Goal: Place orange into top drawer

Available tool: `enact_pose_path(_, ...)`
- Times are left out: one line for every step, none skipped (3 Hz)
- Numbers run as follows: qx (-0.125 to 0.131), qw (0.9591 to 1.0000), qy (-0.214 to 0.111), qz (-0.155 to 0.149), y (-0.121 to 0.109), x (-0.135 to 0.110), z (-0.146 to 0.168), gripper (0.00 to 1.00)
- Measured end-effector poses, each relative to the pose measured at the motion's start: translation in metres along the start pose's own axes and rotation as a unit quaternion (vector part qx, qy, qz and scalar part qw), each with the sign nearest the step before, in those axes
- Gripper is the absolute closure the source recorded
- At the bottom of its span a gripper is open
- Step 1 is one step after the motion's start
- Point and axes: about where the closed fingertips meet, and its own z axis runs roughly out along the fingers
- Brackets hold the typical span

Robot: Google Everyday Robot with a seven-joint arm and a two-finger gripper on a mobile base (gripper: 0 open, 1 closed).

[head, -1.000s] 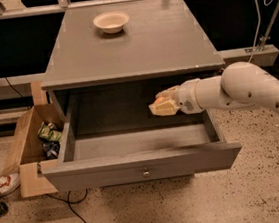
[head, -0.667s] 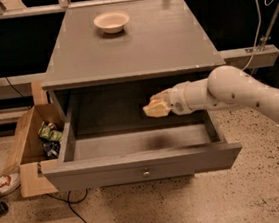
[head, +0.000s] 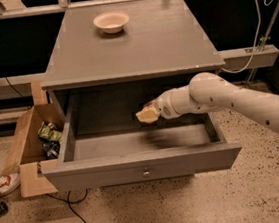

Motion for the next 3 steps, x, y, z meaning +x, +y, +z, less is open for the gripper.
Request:
enact_pose_path(0.0,0.9999,0.008,0.014,-0.002,0.009,0.011,0.36)
enact_pose_path(-0.001,0.9996,0.014,0.025,-0.003,0.016,0.018,0.11)
enact_pose_path(0.009,0.9993,0.014,0.034,-0.004,0.024,0.012,0.0)
